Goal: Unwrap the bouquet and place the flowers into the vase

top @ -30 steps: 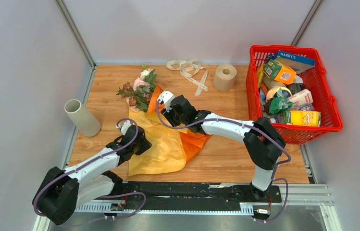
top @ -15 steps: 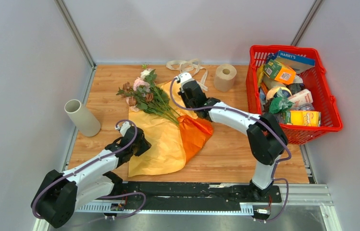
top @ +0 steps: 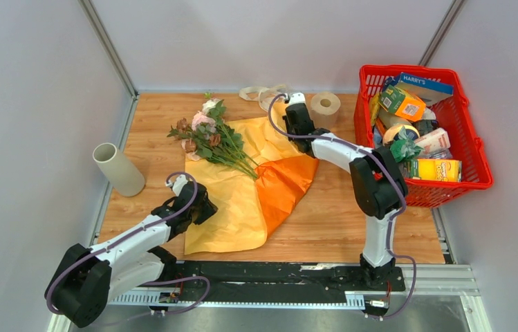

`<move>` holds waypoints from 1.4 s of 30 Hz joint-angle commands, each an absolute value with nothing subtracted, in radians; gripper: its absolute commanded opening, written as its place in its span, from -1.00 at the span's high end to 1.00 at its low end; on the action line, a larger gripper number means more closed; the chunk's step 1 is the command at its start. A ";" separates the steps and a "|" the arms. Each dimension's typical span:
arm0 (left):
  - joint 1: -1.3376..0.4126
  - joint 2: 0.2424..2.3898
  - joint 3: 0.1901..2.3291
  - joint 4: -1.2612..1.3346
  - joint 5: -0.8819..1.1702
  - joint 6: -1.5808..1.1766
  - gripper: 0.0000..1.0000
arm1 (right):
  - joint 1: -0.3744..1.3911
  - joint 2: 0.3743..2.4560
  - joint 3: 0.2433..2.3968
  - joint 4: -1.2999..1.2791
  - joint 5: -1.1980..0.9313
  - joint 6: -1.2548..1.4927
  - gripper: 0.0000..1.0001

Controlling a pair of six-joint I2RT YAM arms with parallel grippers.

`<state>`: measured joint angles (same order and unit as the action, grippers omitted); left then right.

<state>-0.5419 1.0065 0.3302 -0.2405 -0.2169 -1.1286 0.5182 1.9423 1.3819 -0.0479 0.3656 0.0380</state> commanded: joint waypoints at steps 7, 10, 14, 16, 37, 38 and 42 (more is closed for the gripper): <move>-0.541 0.991 0.317 -0.363 -0.236 -1.140 0.15 | 0.485 1.982 1.422 -0.028 0.419 0.126 0.50; -0.542 0.942 0.348 -0.385 -0.242 -1.112 0.14 | 0.485 1.944 1.459 -0.092 0.420 0.118 0.13; -0.541 0.881 0.399 -0.437 -0.256 -1.075 0.11 | 0.485 1.858 1.480 -0.175 0.332 0.077 -0.24; -0.541 0.853 0.425 -0.460 -0.264 -1.057 0.10 | 0.485 1.810 1.474 -0.199 0.281 0.068 -0.39; -0.541 0.813 0.397 -0.405 -0.075 -0.945 0.09 | 0.528 1.827 1.393 -0.271 -0.483 -0.152 -0.49; -0.543 0.822 0.391 -0.400 -0.077 -0.949 0.09 | 0.526 1.848 1.400 -0.278 -0.492 -0.156 -0.49; -0.541 0.860 0.371 -0.384 -0.078 -0.979 0.09 | 0.528 1.937 1.446 -0.327 -0.514 -0.208 -0.48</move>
